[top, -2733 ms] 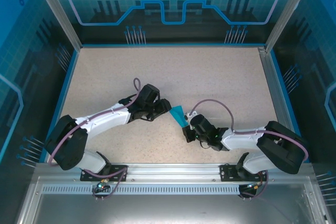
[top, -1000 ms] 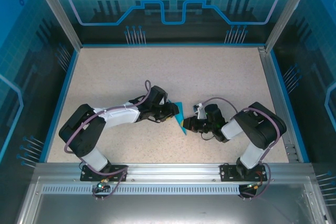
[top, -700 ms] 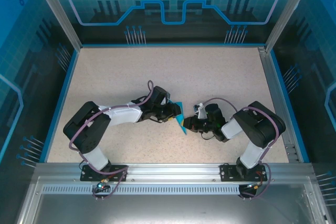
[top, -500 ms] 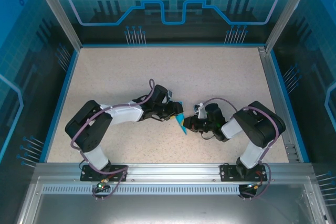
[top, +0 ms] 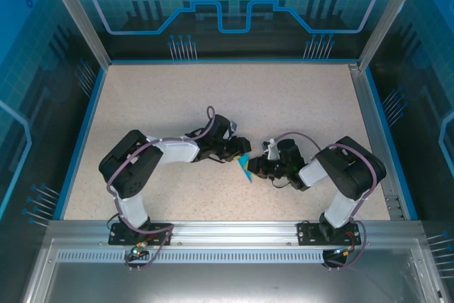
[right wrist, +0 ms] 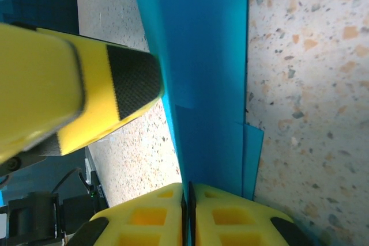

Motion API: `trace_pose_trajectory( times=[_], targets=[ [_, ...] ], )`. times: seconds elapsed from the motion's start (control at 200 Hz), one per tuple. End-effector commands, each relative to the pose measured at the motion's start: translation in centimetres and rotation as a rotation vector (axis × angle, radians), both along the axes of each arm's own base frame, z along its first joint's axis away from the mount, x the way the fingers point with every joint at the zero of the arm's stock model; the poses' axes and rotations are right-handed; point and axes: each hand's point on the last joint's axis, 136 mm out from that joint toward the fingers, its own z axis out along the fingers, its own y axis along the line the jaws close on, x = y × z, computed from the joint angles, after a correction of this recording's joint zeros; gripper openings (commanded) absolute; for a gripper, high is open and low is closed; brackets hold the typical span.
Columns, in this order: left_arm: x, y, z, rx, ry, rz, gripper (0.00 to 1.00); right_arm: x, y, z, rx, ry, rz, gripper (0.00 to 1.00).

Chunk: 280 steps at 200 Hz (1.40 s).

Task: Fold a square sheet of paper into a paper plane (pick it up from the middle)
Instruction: Fold the wing for the fifth time at the center of the table.

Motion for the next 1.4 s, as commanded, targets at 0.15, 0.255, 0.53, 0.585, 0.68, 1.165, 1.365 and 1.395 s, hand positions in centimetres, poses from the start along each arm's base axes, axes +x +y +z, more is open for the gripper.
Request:
trace_pose_trajectory(
  times=[0.15,0.255,0.53,0.585,0.68,1.165,1.365,1.395],
  targets=[
    [0.0,-0.4,-1.4,0.026,-0.002,-0.031,0.45,-1.3,-2.9,-4.6,-0.186,0.161,-0.082,0.15],
    [-0.1,-0.2,-2.2,0.045,0.006,-0.034,0.45,-1.5,-3.4,-4.8,-0.217,0.180,-0.095,0.16],
    [-0.2,-0.3,-2.7,0.044,0.019,-0.034,0.45,-1.7,-3.7,-4.1,-0.269,0.146,-0.075,0.21],
    [-0.2,-0.3,-2.5,0.039,0.015,-0.033,0.46,-1.6,-3.4,-3.6,-0.264,0.119,-0.056,0.25],
    [-0.1,-0.4,-2.1,0.032,0.010,-0.034,0.46,-1.6,-3.4,-2.9,-0.292,0.081,-0.030,0.32],
    [0.2,-0.8,-1.1,0.003,0.002,-0.029,0.46,-2.5,-3.5,-3.3,-0.503,0.038,0.076,0.30],
    [0.3,-1.1,-0.1,-0.015,-0.014,-0.040,0.47,-2.6,-3.7,-3.6,-0.492,0.070,0.040,0.21],
    [0.3,-1.1,0.1,-0.018,-0.018,-0.041,0.47,-2.5,-3.7,-3.6,-0.487,0.076,0.032,0.20]
  ],
)
